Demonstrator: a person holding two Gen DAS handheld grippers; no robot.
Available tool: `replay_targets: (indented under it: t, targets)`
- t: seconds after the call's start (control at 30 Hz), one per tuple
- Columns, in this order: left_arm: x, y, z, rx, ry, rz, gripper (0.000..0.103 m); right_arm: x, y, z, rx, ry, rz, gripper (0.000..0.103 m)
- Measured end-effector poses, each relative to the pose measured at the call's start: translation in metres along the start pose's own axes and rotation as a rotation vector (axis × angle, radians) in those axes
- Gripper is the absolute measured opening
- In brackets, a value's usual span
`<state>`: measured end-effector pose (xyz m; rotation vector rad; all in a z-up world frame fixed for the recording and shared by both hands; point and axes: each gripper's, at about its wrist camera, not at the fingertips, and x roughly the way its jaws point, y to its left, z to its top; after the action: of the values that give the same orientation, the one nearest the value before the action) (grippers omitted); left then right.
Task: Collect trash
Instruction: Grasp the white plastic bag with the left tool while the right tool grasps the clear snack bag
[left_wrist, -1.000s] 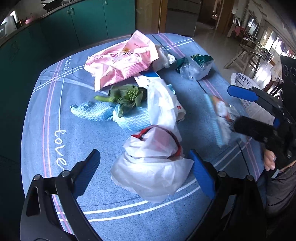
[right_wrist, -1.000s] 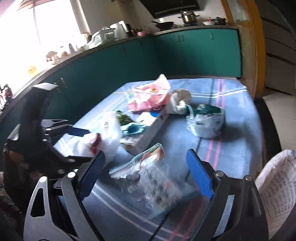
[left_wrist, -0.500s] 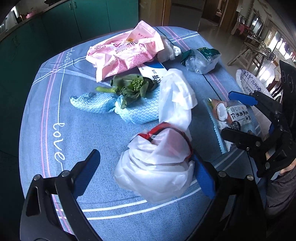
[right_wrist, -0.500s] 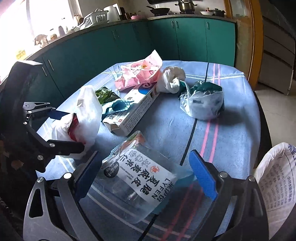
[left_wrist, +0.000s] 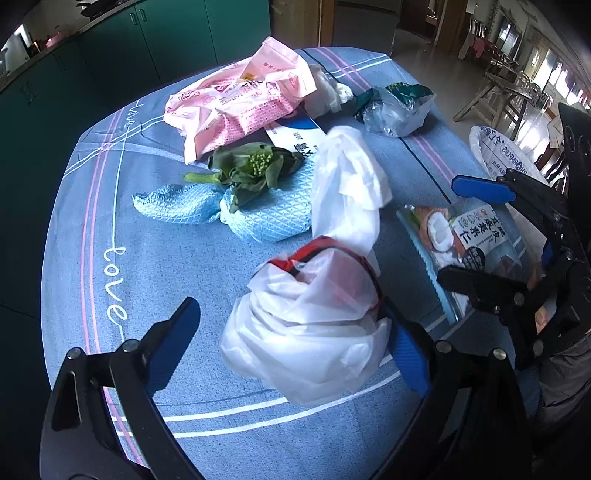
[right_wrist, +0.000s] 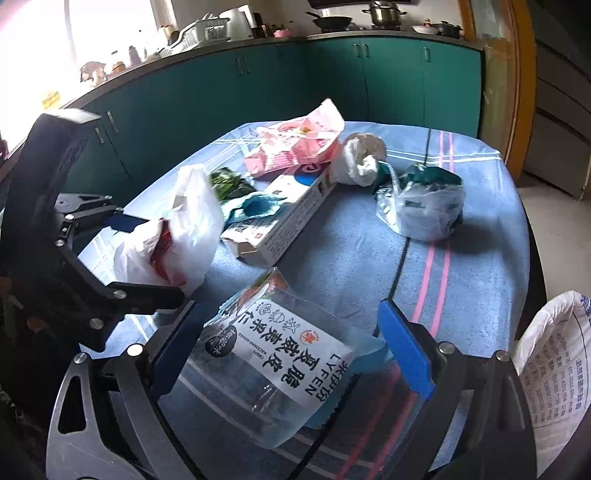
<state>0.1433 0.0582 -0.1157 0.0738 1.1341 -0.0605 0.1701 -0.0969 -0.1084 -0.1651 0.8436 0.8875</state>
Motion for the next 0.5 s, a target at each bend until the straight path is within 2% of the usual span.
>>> replay_targets:
  t: [0.17, 0.23, 0.3, 0.5]
  targets:
    - [0.000, -0.003, -0.002, 0.013, -0.016, 0.012, 0.094, 0.001, 0.003, -0.002, -0.014, 0.007, -0.001, 0.093]
    - [0.000, -0.003, -0.002, 0.016, -0.018, 0.019, 0.089, 0.000, 0.002, -0.002, -0.008, 0.005, 0.001, 0.093]
    - [0.002, -0.004, -0.002, 0.021, -0.010, 0.017, 0.076, -0.002, 0.001, -0.002, -0.003, -0.001, 0.003, 0.093]
    - [0.000, -0.008, -0.002, 0.047, -0.031, 0.025, 0.056, -0.009, 0.001, -0.002, -0.004, -0.024, 0.012, 0.093]
